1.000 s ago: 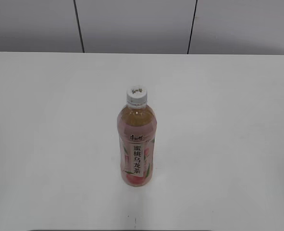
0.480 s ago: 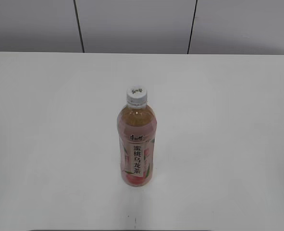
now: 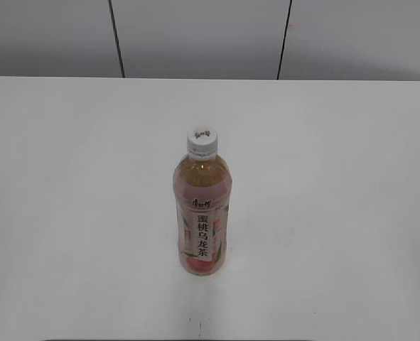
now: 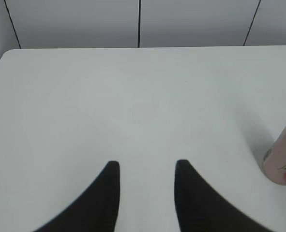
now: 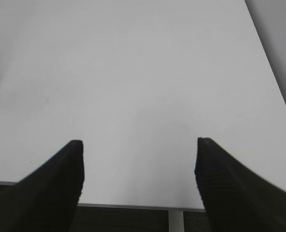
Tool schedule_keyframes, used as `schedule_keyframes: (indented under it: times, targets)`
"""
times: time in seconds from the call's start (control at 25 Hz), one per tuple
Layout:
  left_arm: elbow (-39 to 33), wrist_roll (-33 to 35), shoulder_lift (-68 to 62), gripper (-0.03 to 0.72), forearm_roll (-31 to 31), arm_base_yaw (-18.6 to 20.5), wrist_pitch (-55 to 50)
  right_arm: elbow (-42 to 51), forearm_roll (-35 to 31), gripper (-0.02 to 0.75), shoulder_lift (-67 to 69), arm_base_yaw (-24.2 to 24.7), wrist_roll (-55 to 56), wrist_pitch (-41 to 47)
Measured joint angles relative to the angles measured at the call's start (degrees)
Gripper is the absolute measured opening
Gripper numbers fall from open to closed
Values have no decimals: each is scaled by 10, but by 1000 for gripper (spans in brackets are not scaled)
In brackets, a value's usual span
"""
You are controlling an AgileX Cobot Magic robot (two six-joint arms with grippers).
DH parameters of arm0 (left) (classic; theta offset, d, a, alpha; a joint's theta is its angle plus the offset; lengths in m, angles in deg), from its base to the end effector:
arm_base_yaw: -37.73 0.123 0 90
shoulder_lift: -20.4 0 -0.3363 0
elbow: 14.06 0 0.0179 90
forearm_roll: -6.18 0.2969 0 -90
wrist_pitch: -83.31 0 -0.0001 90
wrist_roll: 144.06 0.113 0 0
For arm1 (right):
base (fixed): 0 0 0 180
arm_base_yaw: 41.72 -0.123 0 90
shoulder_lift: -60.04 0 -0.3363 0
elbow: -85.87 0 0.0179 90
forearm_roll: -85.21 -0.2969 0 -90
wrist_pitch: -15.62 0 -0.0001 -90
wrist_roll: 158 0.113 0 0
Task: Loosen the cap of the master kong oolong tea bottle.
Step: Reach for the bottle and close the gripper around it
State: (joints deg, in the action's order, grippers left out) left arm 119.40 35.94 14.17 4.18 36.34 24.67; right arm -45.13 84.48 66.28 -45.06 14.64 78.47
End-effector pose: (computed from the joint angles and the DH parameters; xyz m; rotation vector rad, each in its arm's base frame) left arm -0.0037 -0.0033 0.3121 0.0257 1.9443 -0.0571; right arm -0.0010 0.0012 0.2902 -0.1932 2.0520 -0.0281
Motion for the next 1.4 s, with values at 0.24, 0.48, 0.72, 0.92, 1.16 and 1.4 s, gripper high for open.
schedule_keyframes:
  times: [0.24, 0.48, 0.72, 0.92, 1.16, 1.4]
  targets:
    - [0, 0, 0, 244, -2, 0, 1, 0, 0, 543, 0, 0, 0, 0]
    - [12, 0, 0, 244, -54, 0, 87, 0, 0, 543, 0, 0, 0, 0]
    - [12, 0, -49, 244, -73, 0, 215, 0, 0, 543, 0, 0, 0, 0]
    - [11, 0, -170, 244, -75, 0, 296, 0, 0, 543, 0, 0, 0, 0]
    - [11, 0, -327, 244, -76, 0, 448, 0, 0, 543, 0, 0, 0, 0]
    - [11, 0, -477, 246, -78, 0, 616, 0, 0, 543, 0, 0, 0, 0]
